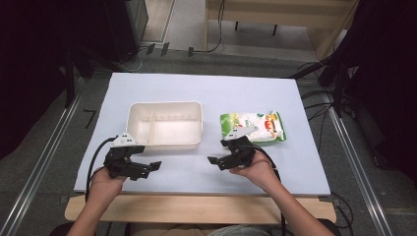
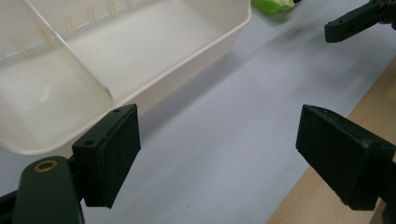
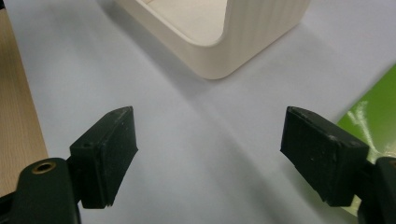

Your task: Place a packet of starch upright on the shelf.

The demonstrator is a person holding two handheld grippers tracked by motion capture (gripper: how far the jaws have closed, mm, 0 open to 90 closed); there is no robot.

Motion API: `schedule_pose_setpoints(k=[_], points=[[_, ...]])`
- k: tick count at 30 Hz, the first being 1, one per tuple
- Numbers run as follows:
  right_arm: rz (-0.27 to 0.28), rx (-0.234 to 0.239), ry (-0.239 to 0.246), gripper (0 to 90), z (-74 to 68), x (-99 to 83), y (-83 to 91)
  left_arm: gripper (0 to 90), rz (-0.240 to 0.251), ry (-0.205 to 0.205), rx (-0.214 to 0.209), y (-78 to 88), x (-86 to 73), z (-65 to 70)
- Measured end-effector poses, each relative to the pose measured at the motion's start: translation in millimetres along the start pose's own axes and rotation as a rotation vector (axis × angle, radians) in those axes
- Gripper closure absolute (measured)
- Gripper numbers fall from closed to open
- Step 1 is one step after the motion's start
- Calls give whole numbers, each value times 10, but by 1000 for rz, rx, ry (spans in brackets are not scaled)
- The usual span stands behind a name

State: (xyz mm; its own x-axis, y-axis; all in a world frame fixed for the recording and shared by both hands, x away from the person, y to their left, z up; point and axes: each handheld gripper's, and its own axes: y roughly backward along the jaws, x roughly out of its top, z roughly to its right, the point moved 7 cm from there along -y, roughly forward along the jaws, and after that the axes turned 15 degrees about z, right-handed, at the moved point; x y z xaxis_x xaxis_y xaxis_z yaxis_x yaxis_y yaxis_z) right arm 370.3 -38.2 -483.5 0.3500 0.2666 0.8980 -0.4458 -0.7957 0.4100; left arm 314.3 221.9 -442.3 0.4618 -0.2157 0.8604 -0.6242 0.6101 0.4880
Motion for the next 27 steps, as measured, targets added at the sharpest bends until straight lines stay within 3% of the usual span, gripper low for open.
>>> schedule_pose_setpoints(k=[10, 13, 14, 17, 27], points=[[20, 9, 2, 346, 69, 113, 171, 147, 2, 0, -1, 11, 3, -5], [19, -11, -6, 378, 105, 144, 229, 147, 5, 3, -2, 11, 4, -8], [33, -24, -4, 446, 157, 177, 301, 147, 3, 2, -1, 13, 4, -12], [41, -44, -4, 505, 230, 201, 383, 147, 4, 0, 0, 14, 5, -12], [54, -145, -53, 624, 575, 222, 661, 147, 2, 4, 0, 12, 3, -9]])
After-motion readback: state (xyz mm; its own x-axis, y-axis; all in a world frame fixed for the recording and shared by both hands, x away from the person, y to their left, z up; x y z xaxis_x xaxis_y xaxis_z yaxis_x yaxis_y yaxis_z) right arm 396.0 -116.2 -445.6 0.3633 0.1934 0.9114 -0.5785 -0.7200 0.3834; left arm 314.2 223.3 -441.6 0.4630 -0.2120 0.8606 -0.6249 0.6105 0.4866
